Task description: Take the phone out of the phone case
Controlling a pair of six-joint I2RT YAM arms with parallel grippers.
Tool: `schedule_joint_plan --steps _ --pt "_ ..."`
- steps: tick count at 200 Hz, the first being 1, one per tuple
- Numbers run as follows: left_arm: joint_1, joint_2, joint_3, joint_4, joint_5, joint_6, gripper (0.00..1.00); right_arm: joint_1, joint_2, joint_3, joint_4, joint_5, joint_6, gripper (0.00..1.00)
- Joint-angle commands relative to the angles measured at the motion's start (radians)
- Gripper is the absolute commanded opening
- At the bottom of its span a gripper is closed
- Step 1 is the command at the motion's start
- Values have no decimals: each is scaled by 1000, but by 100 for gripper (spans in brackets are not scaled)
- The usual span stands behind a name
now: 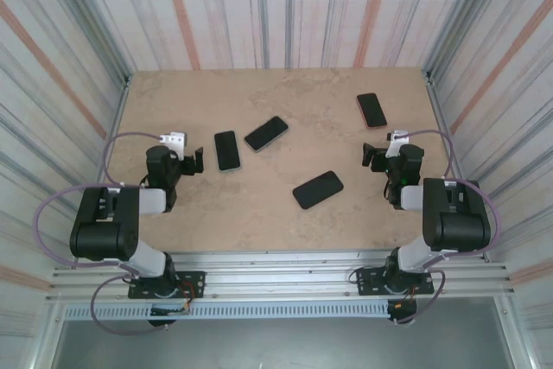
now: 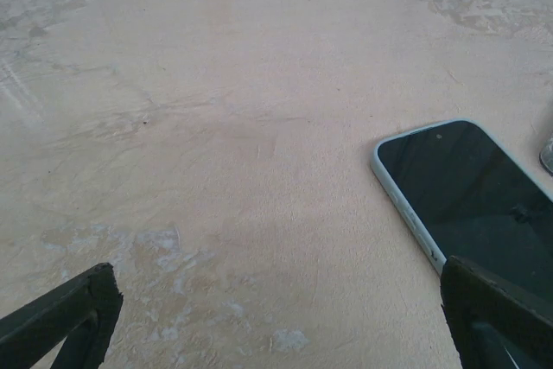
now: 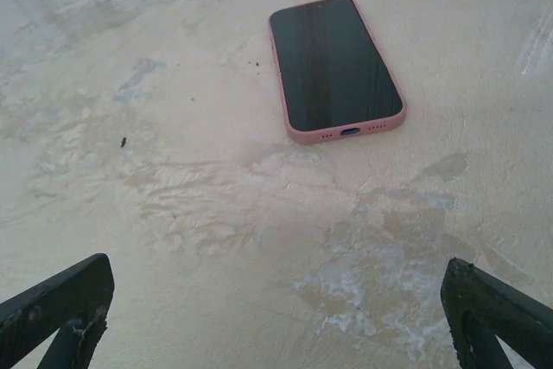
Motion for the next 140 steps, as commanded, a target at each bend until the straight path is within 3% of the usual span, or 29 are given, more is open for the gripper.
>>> schedule_joint_plan --steps 1,140 --pt "0 -4 4 18 5 18 99 -3 1 6 8 -15 -5 99" --pt "17 -4 5 16 39 7 99 -7 -1 0 14 -22 -2 99"
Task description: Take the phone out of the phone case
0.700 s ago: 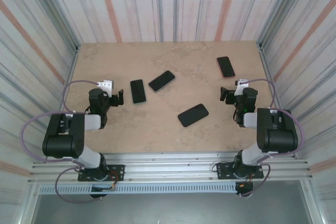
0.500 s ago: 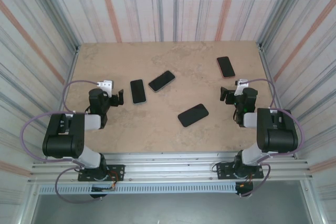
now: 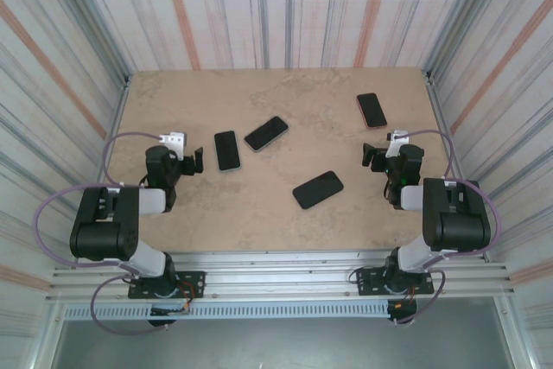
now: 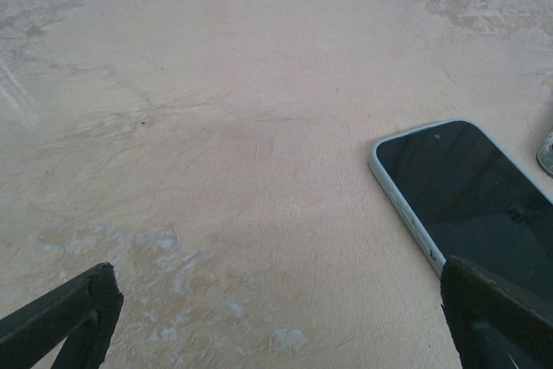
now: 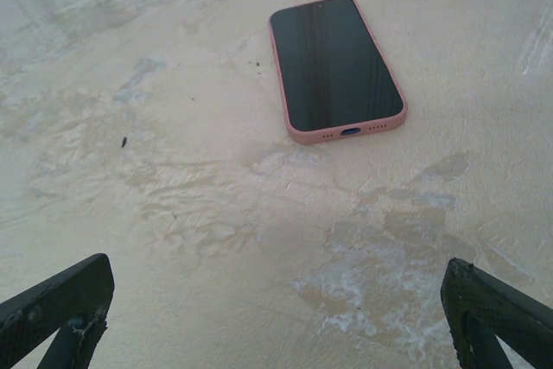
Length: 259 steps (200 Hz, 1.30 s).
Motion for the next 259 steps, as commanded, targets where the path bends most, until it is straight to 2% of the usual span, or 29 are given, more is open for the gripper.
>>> schedule_joint_plan --steps 1,28,49,68,93,120,134,153,166,191,204,231,259 --pt "8 -4 5 17 20 7 99 -7 -2 1 14 -19 -2 99" --pt "0 -51 5 -12 -13 4 99 -13 -42 1 -8 -27 4 99" --pt "-27 -154 35 -145 -65 19 99 -19 -152 29 -151 -79 -12 99" --pt "-53 -248 109 -340 -100 8 99 -25 -262 70 -292 -122 2 99" --pt "-54 -316 244 -605 -57 -61 99 -31 -368 142 -456 -256 29 99" --pt "-58 -245 483 -1004 57 -112 99 -4 -447 206 -600 -375 48 99" --pt "-62 -196 563 -1119 69 -160 99 34 -474 227 -652 -404 49 99" --pt "-74 -135 627 -1184 59 -285 99 91 -485 265 -729 -435 65 99" --pt "-93 -89 672 -1221 114 -308 99 135 -490 274 -748 -449 102 99" --pt "-164 -22 728 -1229 125 -348 99 245 -505 283 -782 -405 131 99" --pt "-194 28 770 -1250 104 -376 99 286 -500 308 -834 -376 134 99" --pt "-276 124 848 -1323 -15 -406 99 351 -486 340 -891 -349 169 99" --pt "-288 211 876 -1332 -63 -460 99 416 -491 346 -892 -299 190 99"
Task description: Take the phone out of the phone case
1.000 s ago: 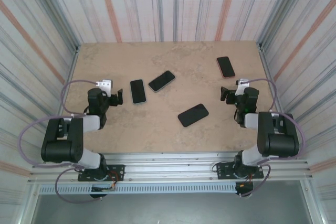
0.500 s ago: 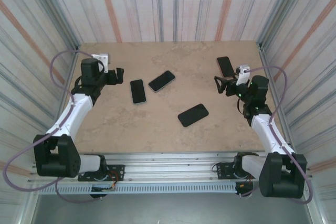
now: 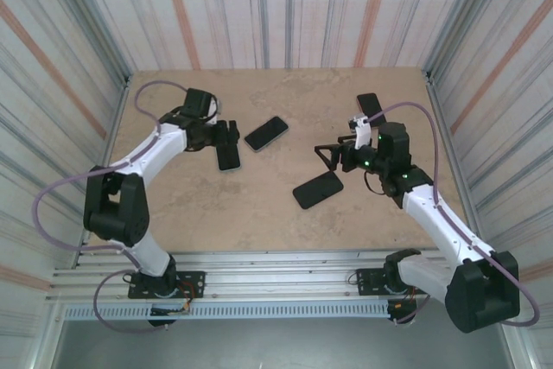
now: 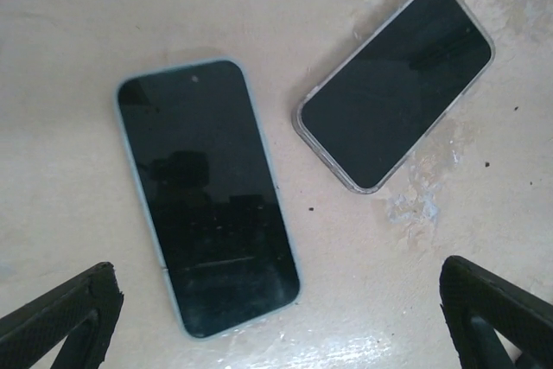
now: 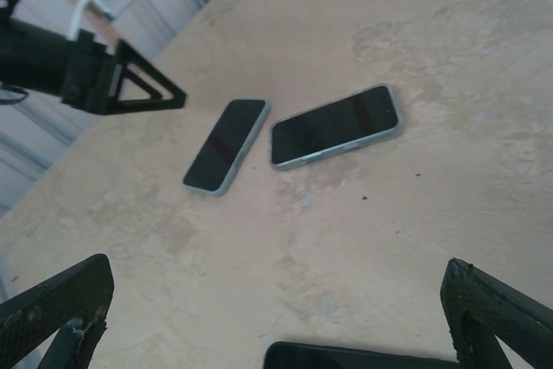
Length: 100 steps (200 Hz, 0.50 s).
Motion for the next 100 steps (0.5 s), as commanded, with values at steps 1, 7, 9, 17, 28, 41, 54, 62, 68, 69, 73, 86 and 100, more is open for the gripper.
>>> schedule_joint_plan --steps 1,7,9,17,28,41,54,62,68,69,73,86,100 --pt "-3 57 33 -67 -81 -70 99 43 -8 28 -52 51 47 99" --pt "-4 70 34 -67 -101 -75 99 50 -4 32 -54 51 50 99" --pt "-6 74 35 -67 -107 -77 99 52 -3 34 -55 51 51 99" --pt "-10 88 37 -69 -130 -82 99 64 4 44 -65 54 51 99" --pt "-12 106 35 -65 -141 -96 99 76 18 58 -78 61 51 99" --pt "-12 122 23 -43 -136 -109 99 88 35 69 -79 62 51 99" --pt "-13 140 14 -20 -143 -122 99 98 53 80 -71 54 57 99" --pt "-13 149 9 -3 -144 -129 99 103 64 84 -53 44 69 99" --pt "-13 153 7 8 -145 -135 99 108 70 85 -41 39 76 99" --pt "-12 153 7 8 -145 -136 99 108 71 86 -39 39 77 99" --pt "-13 157 8 12 -144 -139 99 113 76 88 -34 39 81 99" --pt "-14 174 21 17 -153 -147 99 129 92 100 -30 43 83 99" --pt "-23 196 44 10 -172 -152 99 148 113 111 -29 47 83 99"
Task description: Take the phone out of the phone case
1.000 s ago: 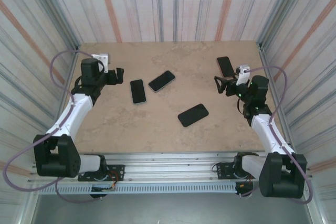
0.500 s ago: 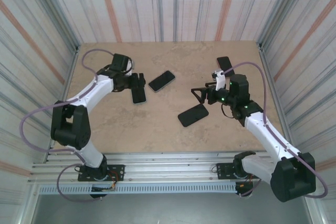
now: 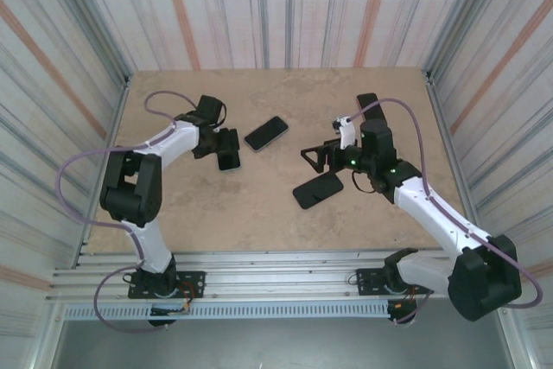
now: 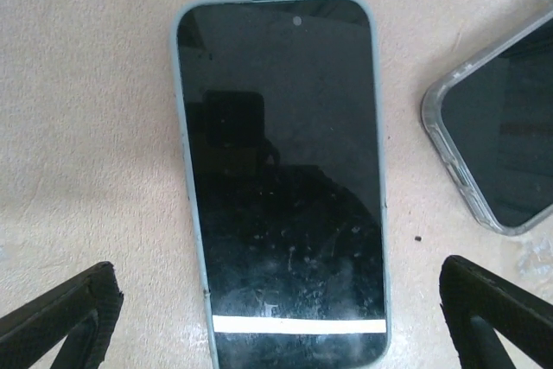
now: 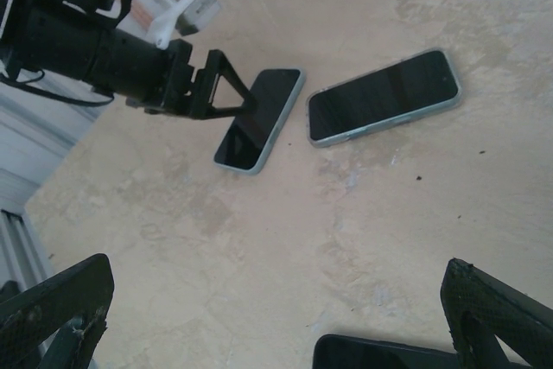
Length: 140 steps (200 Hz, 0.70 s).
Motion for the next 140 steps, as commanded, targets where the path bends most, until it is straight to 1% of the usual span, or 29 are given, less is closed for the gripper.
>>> schedule_joint_plan --steps 1,45,83,140 --pt "-14 39 34 10 -47 -35 99 31 32 43 14 4 25 99" --pt "-21 104 98 -37 -135 -62 99 72 78 78 13 24 27 99" --pt "-24 148 142 -41 -143 -79 98 83 99 116 -24 34 14 99" --pt "-41 198 184 -56 -146 -97 97 84 100 106 -28 48 22 99"
